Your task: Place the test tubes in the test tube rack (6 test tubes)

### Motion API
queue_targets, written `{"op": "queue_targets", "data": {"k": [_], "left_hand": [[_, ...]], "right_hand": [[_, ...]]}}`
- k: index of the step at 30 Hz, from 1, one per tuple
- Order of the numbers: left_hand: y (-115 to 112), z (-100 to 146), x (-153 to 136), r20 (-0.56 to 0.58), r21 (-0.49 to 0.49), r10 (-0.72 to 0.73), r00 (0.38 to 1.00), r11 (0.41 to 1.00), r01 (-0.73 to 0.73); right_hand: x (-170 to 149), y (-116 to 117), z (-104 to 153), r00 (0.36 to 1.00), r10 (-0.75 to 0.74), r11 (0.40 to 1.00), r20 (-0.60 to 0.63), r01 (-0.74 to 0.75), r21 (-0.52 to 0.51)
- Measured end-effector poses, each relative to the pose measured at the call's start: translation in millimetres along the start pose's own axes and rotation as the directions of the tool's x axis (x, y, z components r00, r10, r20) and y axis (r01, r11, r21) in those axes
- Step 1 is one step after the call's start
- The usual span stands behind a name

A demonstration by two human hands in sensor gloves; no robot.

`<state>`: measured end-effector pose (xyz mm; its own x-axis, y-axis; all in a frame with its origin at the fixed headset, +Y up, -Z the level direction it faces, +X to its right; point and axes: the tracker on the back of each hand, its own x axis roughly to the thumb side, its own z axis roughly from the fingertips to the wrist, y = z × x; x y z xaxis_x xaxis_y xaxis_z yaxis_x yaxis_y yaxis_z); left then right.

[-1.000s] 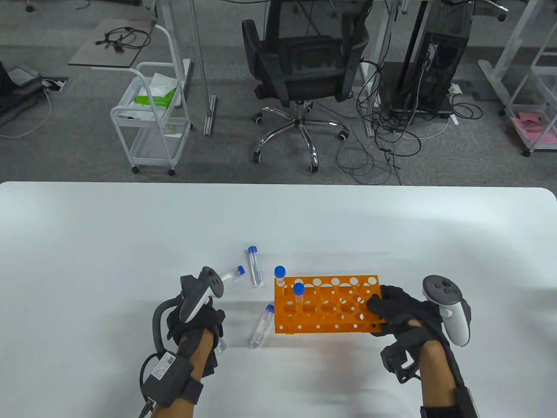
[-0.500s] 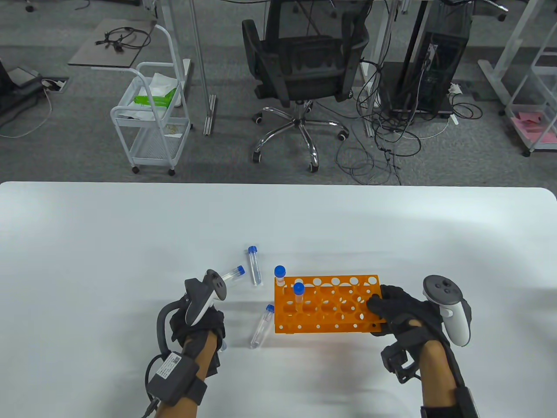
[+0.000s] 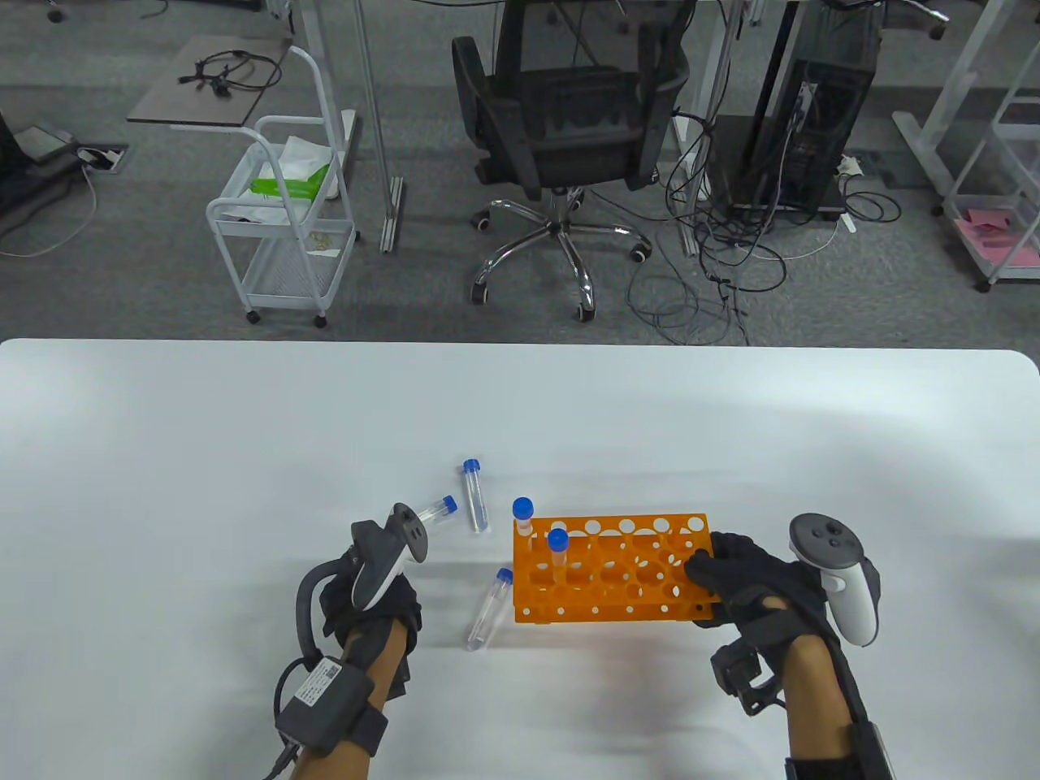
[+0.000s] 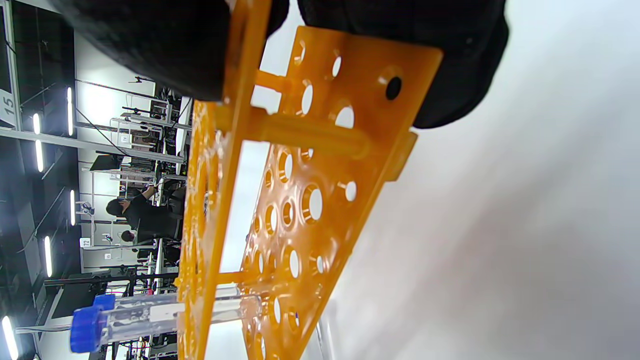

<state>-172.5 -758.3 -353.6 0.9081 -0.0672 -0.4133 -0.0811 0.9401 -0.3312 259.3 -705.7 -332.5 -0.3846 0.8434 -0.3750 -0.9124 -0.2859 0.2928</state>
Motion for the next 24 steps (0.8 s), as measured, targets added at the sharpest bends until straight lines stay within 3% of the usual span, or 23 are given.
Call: {"op": "queue_targets", "data": {"k": [11, 24], "left_hand": [[23.7, 13.8, -4.2, 0.056, 0.031, 0.114, 0.992, 0.993, -0.116], [51.2, 32.4, -5.4, 0.139, 0.163, 0.163, 0.977, 0.969, -0.185]], "right_hand": [[0.1, 0.2, -0.1, 1.0, -0.001, 1.0, 0.001, 0.001, 0.002], [0.5, 0.7, -0.1, 1.0, 0.0, 1.0, 0.003, 0.0, 0.005]]}}
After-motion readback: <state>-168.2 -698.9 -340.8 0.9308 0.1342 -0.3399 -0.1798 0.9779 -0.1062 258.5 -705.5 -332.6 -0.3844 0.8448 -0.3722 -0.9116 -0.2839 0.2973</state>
